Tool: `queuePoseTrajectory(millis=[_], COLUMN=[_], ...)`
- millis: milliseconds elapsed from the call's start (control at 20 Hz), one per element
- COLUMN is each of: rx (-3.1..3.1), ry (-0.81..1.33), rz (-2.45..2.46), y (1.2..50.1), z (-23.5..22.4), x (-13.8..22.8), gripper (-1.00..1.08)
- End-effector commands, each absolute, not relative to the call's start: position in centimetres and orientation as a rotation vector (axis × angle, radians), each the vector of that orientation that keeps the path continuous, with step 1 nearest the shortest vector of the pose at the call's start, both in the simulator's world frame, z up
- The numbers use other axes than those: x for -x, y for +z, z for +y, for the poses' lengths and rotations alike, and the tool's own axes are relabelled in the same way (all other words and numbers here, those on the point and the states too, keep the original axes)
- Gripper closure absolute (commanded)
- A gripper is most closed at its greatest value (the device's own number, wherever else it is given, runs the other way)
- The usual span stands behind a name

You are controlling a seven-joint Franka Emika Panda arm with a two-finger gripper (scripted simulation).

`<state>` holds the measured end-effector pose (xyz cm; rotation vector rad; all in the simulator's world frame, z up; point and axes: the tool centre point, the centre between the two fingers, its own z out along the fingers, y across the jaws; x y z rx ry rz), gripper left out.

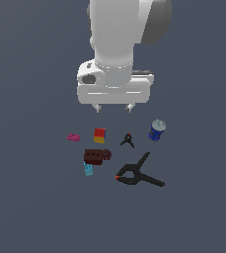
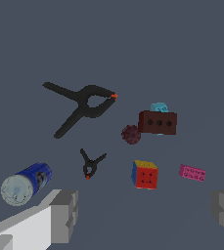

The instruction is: Pick up a designated object from a clutter of objects.

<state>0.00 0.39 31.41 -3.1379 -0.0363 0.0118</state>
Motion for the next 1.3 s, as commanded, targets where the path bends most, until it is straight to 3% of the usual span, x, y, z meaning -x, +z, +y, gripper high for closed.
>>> queuePoseTrajectory(millis=[0, 850, 1250], rx=[3.138, 3.14, 3.148], ry=[0.012, 0.029, 0.025], rz=[-0.036, -0.102, -0.164], y=[31.4, 29.4, 26.2], z=[0.4, 1.8, 5.8], x=[0.0, 0.1, 0.6], gripper=[-0.92, -0.92, -0.92])
